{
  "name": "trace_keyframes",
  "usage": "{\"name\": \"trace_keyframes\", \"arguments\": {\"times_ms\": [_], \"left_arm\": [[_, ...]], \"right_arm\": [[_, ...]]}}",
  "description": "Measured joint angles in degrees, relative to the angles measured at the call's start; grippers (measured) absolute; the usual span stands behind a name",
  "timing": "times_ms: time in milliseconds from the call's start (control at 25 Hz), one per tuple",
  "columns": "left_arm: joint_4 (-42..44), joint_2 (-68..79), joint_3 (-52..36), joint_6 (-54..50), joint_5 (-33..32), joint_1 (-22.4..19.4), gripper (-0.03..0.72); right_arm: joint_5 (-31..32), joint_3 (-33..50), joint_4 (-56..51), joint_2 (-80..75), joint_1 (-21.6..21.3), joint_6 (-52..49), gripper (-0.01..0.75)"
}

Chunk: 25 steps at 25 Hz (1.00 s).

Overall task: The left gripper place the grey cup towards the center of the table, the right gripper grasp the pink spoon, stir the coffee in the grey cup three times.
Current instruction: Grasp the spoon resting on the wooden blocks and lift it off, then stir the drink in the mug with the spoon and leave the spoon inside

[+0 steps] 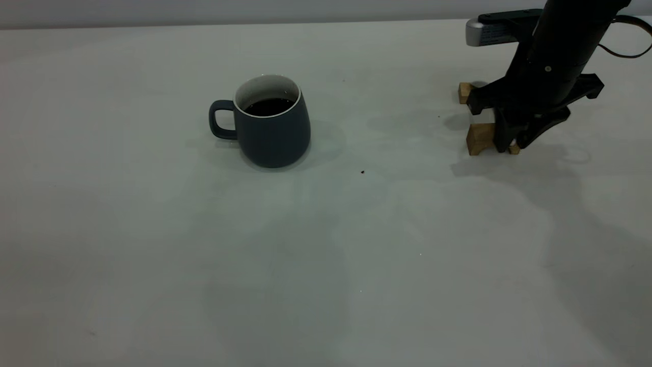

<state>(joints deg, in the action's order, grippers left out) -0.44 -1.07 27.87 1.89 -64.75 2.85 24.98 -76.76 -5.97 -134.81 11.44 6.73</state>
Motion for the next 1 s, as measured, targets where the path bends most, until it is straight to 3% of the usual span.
{"name": "trace_keyframes", "arguments": {"times_ms": [40,200,440,760,1000], "left_arm": [[0.0,0.0,0.0,0.0,0.0,0.0,0.355],[0.0,0.0,0.0,0.0,0.0,0.0,0.355],[0.0,0.0,0.0,0.0,0.0,0.0,0.355],[0.0,0.0,0.0,0.0,0.0,0.0,0.355],[0.0,0.0,0.0,0.0,0.0,0.0,0.355]], "right_arm": [[0.0,0.0,0.1,0.0,0.0,0.0,0.144],[2.5,0.0,1.5,1.9,0.0,-0.2,0.149],[12.8,0.0,-4.3,12.4,1.4,-0.6,0.149],[18.1,0.0,-39.1,18.3,9.3,-3.5,0.149],[17.5,0.1,-69.9,18.3,11.4,-4.2,0.149]]}}
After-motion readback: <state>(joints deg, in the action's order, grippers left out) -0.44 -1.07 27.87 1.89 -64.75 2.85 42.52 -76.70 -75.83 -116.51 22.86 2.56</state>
